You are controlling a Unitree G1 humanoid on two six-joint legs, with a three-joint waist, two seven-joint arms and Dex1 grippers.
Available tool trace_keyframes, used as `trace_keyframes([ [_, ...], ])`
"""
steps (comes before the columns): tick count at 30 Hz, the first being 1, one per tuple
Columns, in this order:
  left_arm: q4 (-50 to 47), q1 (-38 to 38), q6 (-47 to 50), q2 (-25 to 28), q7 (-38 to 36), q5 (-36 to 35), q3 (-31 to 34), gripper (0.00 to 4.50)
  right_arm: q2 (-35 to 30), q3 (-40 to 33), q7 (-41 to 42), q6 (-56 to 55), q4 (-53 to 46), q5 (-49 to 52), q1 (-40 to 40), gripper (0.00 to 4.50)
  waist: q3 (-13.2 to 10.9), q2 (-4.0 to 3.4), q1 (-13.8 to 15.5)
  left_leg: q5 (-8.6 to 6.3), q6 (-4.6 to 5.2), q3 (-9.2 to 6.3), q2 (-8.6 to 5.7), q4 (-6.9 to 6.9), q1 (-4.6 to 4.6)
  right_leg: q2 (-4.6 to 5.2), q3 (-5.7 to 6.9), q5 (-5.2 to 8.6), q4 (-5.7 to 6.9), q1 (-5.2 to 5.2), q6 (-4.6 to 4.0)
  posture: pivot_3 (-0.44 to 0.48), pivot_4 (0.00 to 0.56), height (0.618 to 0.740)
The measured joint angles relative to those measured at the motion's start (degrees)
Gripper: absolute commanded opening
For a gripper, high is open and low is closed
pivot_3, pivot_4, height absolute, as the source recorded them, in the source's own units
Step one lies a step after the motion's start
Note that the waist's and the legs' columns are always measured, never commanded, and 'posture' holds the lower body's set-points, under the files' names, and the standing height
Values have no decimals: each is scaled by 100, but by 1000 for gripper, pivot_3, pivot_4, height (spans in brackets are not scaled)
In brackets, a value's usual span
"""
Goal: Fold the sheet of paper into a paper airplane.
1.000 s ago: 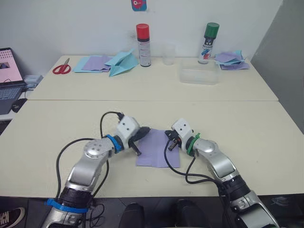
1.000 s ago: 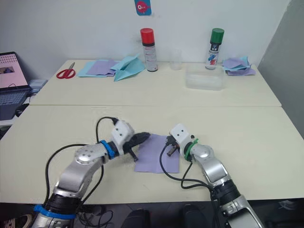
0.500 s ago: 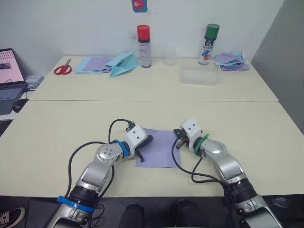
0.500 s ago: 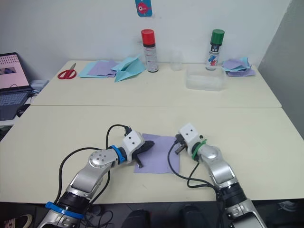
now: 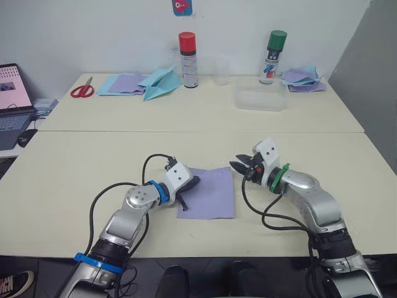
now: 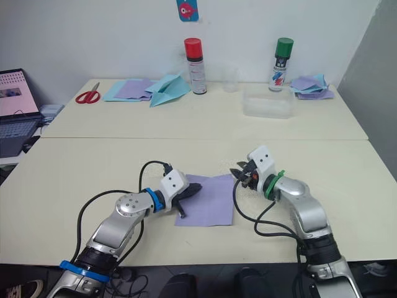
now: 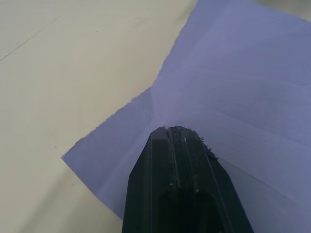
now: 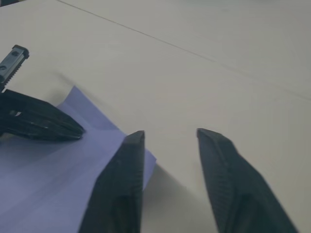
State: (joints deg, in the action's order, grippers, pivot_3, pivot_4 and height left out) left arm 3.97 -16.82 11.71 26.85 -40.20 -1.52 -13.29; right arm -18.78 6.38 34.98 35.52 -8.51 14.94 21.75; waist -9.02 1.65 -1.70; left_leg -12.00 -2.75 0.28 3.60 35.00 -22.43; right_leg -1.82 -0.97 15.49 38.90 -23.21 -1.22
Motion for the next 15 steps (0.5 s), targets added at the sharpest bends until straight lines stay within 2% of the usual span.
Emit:
trace_keyframes([
  [5, 12, -24, -2, -1, 2, 27, -18, 0, 97, 131, -29, 379, -123, 172, -50, 2720, 0, -1, -2, 0, 0, 0, 0, 0, 0, 0, 0, 0, 0, -1, 0, 0, 150, 740],
  [13, -35, -11, 6, -1, 2, 63, -34, 0, 238, 367, -262, 432, 381, -26, -56, 2720, 0, -1, -2, 0, 0, 2, 0, 0, -4, 0, 0, 1, -3, -3, -2, 0, 150, 740],
  [15, -37, -12, 6, 2, 1, 83, -43, 0, 278, 392, -257, 388, 466, -29, -55, 2361, 0, -1, -2, 0, 0, 1, 0, 0, -4, 0, 1, 1, -3, -4, -2, 0, 150, 740],
])
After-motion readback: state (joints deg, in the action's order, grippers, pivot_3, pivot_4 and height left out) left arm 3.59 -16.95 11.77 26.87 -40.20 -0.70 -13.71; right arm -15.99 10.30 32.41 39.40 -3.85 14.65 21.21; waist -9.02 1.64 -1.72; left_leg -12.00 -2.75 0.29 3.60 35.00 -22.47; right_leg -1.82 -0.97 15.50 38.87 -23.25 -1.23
